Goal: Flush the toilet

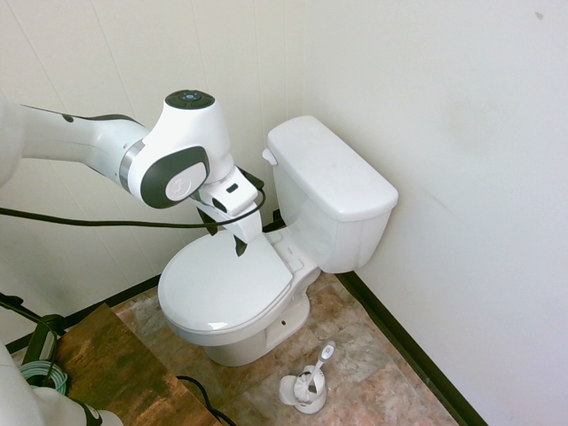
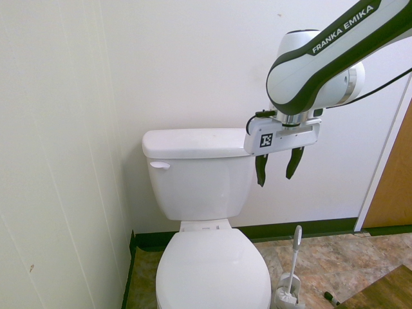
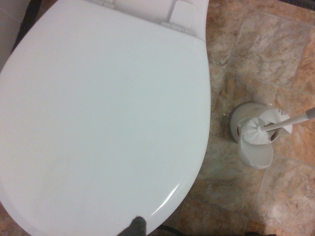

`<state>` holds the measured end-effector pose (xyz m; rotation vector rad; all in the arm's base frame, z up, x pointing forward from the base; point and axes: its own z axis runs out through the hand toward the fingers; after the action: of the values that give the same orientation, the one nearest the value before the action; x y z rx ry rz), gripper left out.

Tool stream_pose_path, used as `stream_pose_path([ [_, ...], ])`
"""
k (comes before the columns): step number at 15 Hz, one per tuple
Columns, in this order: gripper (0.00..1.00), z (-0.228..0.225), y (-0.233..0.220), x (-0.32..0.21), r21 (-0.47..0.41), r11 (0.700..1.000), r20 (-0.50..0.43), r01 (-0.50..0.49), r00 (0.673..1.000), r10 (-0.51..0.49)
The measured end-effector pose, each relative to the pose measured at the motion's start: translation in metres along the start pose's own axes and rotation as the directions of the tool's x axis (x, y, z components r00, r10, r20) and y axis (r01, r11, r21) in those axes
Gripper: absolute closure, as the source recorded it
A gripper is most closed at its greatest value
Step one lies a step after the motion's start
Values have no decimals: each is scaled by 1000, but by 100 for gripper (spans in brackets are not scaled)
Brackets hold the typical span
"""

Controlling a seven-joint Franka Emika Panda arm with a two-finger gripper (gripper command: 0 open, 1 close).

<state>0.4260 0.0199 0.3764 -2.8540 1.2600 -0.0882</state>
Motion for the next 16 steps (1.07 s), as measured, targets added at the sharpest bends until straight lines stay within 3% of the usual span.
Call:
stream_pose_path([
  [5,0,10,-23,13,32,999,-11,6,1000,-5],
  [12,0,43,-177,33,116,990,-43,85,996,-81],
  [16,0,42,-234,54,153,984,-63,90,995,-81],
])
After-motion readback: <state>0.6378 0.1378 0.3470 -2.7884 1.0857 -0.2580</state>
